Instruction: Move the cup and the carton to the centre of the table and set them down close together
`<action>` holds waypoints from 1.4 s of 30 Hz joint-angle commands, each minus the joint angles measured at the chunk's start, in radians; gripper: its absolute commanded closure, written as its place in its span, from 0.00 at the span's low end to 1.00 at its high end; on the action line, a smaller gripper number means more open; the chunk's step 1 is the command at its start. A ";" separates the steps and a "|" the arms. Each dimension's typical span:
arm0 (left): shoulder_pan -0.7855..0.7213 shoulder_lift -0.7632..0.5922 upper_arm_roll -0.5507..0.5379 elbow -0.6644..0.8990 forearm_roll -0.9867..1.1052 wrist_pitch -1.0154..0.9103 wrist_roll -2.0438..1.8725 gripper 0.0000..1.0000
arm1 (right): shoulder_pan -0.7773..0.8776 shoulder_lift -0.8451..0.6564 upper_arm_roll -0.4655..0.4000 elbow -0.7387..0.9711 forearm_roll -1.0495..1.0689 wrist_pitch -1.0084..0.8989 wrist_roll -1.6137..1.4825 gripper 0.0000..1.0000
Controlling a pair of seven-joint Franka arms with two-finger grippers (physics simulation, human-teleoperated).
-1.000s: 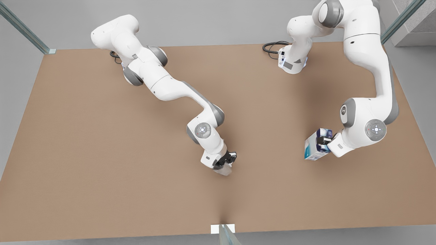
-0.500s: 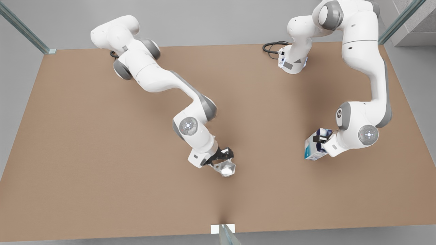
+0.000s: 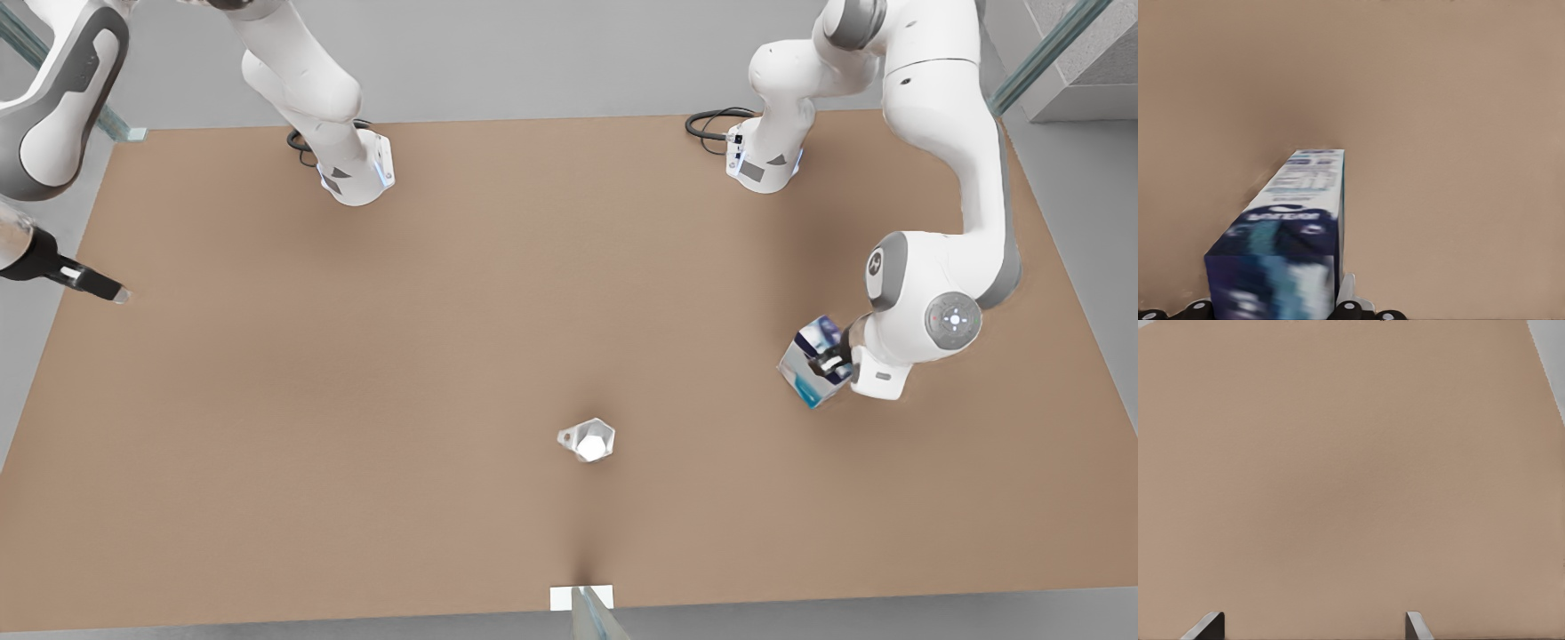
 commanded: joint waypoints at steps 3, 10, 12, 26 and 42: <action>-0.178 -0.003 0.000 0.001 -0.186 0.075 -0.389 0.43 | 0.313 -0.002 0.046 -0.001 -0.001 -0.001 0.035 0.00; -0.407 0.124 -0.026 0.042 -0.240 0.182 -0.572 0.41 | 0.313 -0.005 0.046 -0.007 0.003 -0.021 0.036 0.00; -0.408 0.129 -0.026 0.041 -0.237 0.190 -0.564 0.36 | 0.313 -0.006 0.046 -0.009 0.003 -0.022 0.036 0.00; -0.408 0.147 -0.026 0.047 -0.238 0.233 -0.561 0.00 | 0.313 -0.005 0.046 -0.009 0.006 -0.015 0.050 0.00; -0.029 -0.111 0.014 0.181 0.110 -0.183 0.802 0.00 | 0.313 0.001 0.046 -0.021 0.023 -0.003 0.079 0.00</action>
